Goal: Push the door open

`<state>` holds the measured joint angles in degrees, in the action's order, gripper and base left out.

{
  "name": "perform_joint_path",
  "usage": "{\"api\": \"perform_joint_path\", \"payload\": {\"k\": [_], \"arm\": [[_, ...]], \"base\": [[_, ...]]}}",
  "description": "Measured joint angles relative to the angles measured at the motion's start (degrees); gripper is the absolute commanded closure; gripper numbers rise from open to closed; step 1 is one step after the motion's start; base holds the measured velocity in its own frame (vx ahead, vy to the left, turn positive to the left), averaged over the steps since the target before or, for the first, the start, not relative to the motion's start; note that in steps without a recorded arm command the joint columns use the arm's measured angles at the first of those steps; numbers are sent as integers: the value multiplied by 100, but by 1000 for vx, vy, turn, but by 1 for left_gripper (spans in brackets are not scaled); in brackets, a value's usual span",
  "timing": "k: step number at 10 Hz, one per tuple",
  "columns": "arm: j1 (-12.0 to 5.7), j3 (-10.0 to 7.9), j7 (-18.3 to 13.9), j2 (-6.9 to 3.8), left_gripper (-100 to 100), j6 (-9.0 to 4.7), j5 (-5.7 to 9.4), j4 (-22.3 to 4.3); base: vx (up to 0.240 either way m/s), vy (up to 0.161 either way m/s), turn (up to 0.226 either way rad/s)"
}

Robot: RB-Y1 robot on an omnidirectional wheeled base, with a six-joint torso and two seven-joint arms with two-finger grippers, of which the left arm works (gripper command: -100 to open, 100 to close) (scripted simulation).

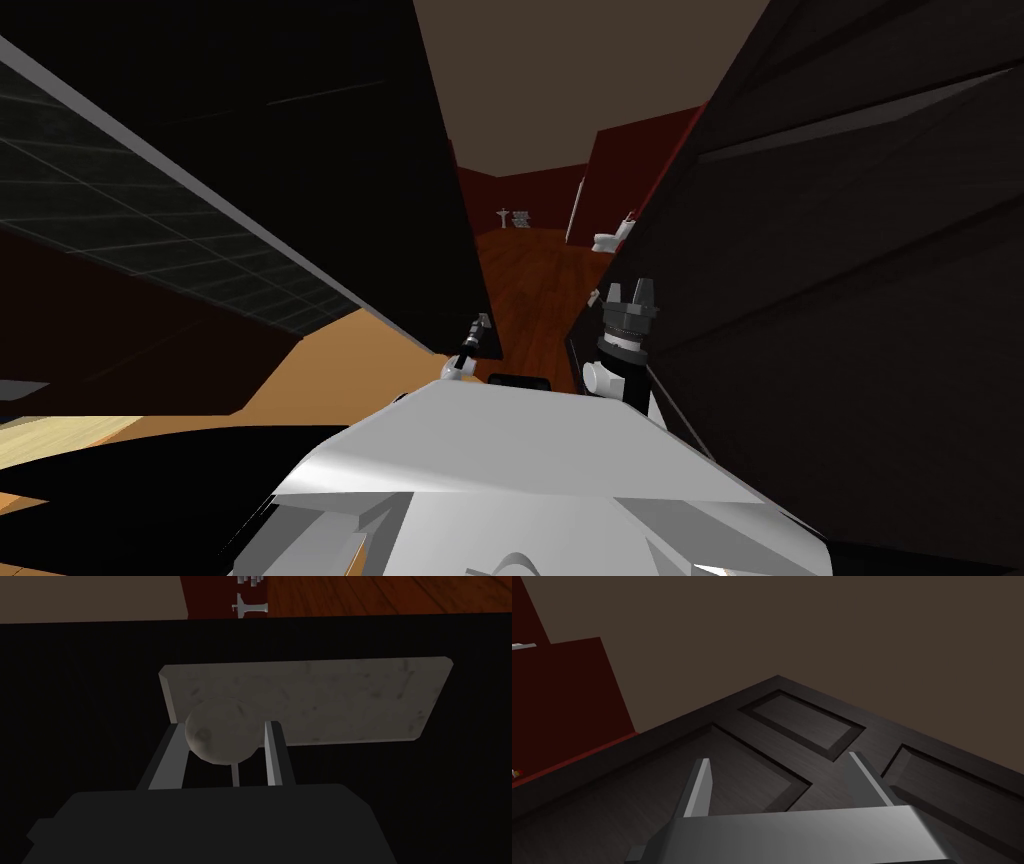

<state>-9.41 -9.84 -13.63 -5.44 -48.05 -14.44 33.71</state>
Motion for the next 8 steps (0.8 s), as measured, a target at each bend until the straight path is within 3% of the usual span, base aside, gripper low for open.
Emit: {"api": "perform_joint_path", "payload": {"k": [1,2,3,8], "arm": [[-144,-107,109,3,100,-112,76,-259],[-137,-143,149,3,100,-116,104,-244],[-42,-132,128,8,100,-51,97,-63],[25,-332,292,83,100,129,252,52]], "base": [[135,-63,39],[54,-22,1],[139,-45,62],[137,-72,48]]}}
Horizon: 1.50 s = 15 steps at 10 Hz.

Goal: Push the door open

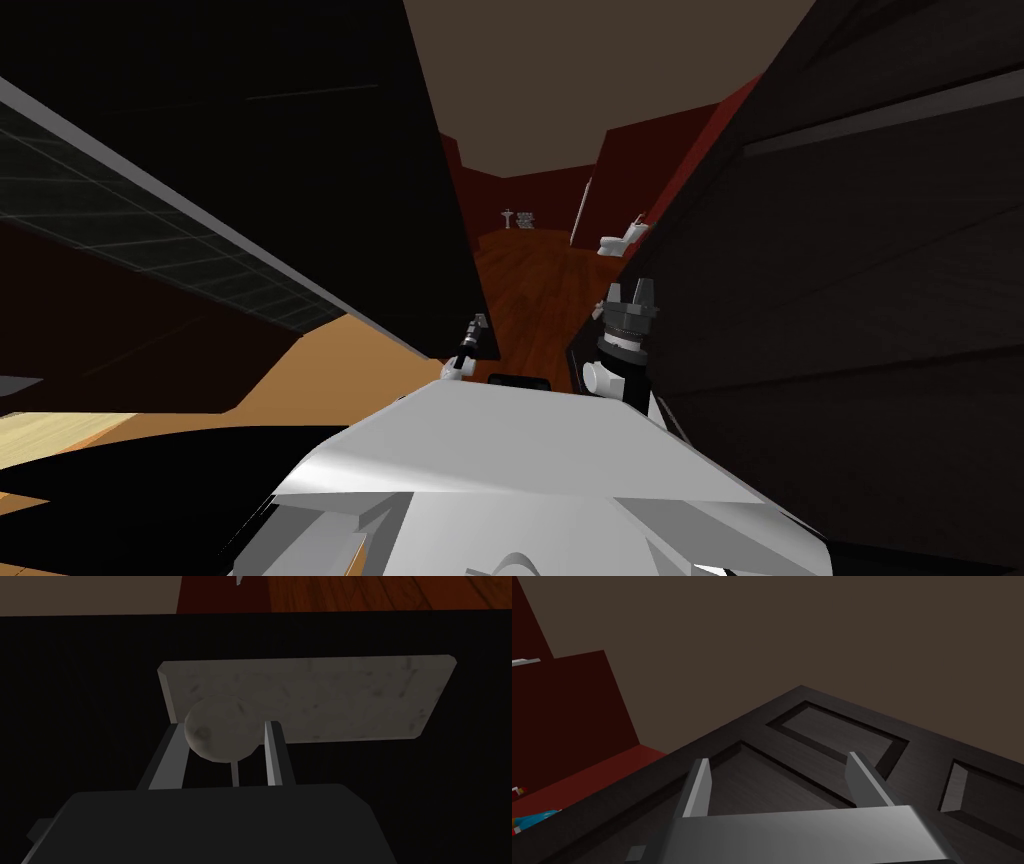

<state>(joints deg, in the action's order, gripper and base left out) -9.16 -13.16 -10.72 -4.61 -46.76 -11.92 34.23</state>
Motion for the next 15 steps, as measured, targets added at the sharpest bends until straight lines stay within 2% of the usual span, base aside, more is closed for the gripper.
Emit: {"api": "perform_joint_path", "payload": {"k": [2,4,8,12,15], "arm": [[-33,-109,83,4,100,-30,78,-65],[-8,-210,168,39,100,54,149,48],[2,-319,274,69,100,70,218,9],[22,-507,475,169,100,165,319,177],[-34,-714,699,276,100,136,428,112]], "base": [[169,-88,65],[162,-69,52],[151,-17,44],[189,-43,85],[196,-39,97]]}}
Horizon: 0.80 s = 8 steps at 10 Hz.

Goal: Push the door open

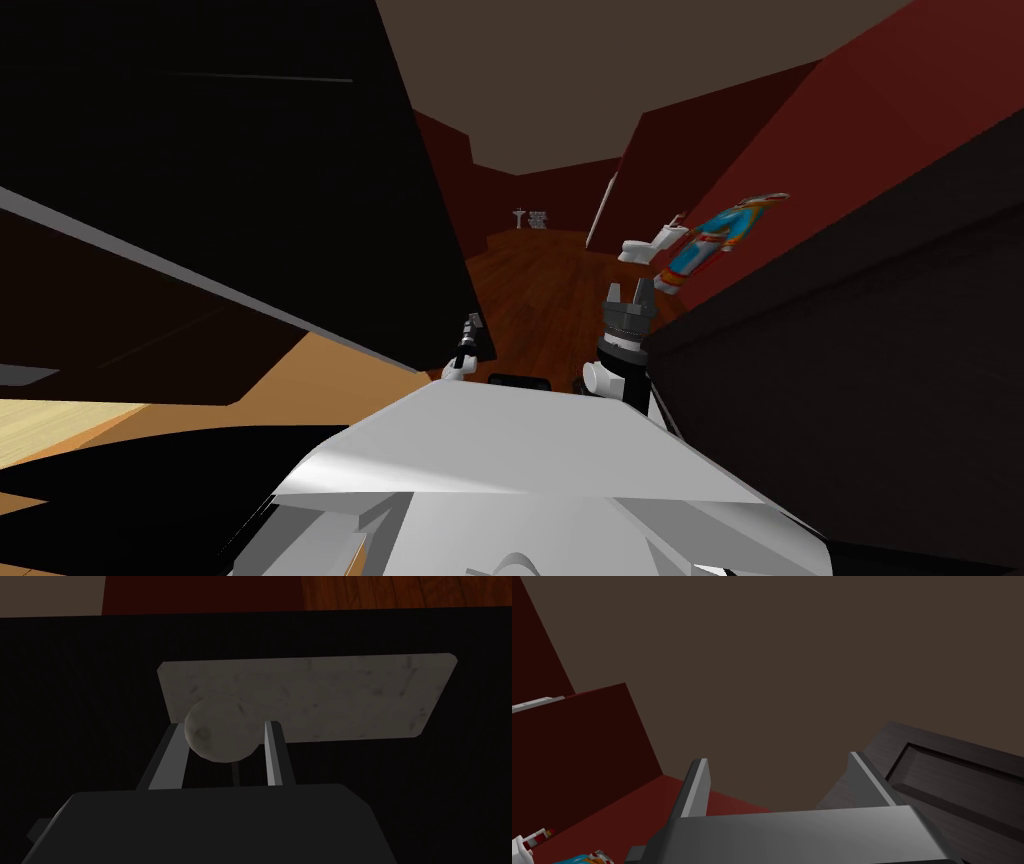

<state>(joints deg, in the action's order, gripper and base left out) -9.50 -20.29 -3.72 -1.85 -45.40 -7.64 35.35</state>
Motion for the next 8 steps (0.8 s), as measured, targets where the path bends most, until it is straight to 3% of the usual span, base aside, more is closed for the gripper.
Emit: {"api": "perform_joint_path", "payload": {"k": [4,8], "arm": [[-13,-208,197,126,100,17,108,28],[11,-327,234,47,100,46,169,33]], "base": [[167,-24,54],[165,-37,34]]}}
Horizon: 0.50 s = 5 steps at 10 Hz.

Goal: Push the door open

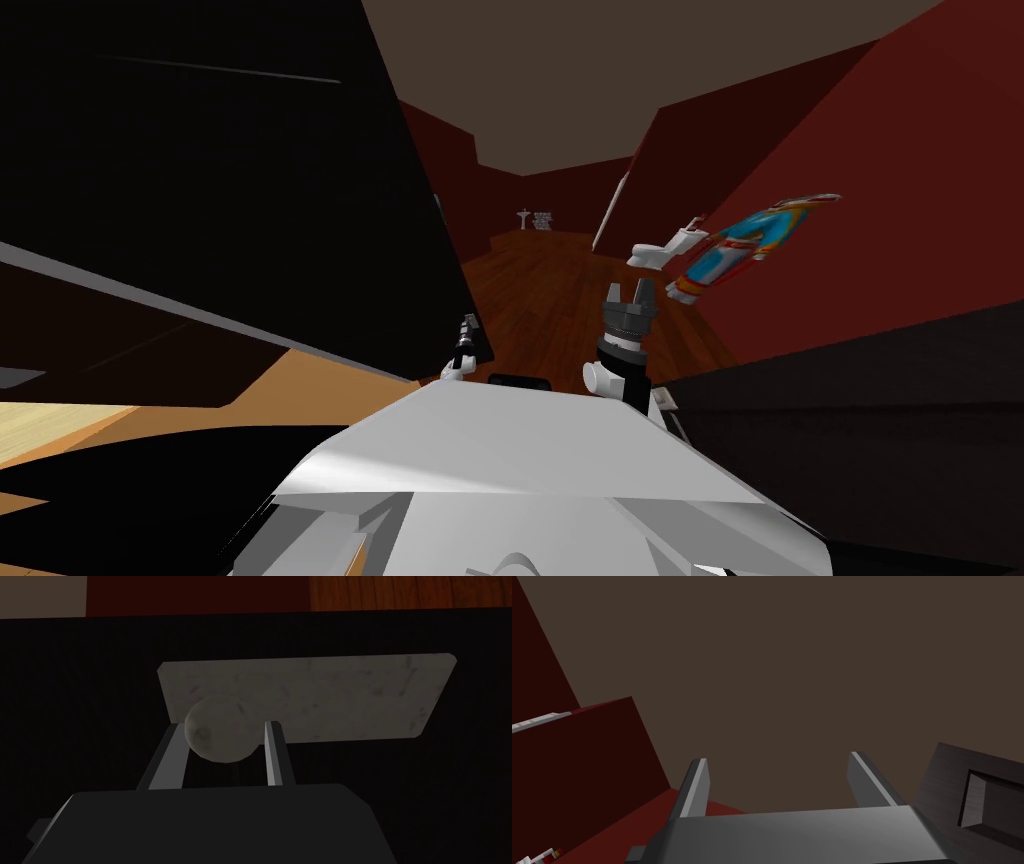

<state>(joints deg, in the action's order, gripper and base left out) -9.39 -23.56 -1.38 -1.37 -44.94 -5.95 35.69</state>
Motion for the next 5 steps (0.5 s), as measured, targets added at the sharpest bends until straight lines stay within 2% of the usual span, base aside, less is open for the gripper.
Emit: {"api": "perform_joint_path", "payload": {"k": [2,3,4,5], "arm": [[107,-76,3,-32,100,78,35,163],[18,-173,35,-96,100,5,86,-13],[55,-244,61,-97,100,10,120,59],[-10,-340,93,-134,100,-39,170,-53]], "base": [[237,-36,56],[253,-46,67],[246,-32,68],[253,-49,69]]}}
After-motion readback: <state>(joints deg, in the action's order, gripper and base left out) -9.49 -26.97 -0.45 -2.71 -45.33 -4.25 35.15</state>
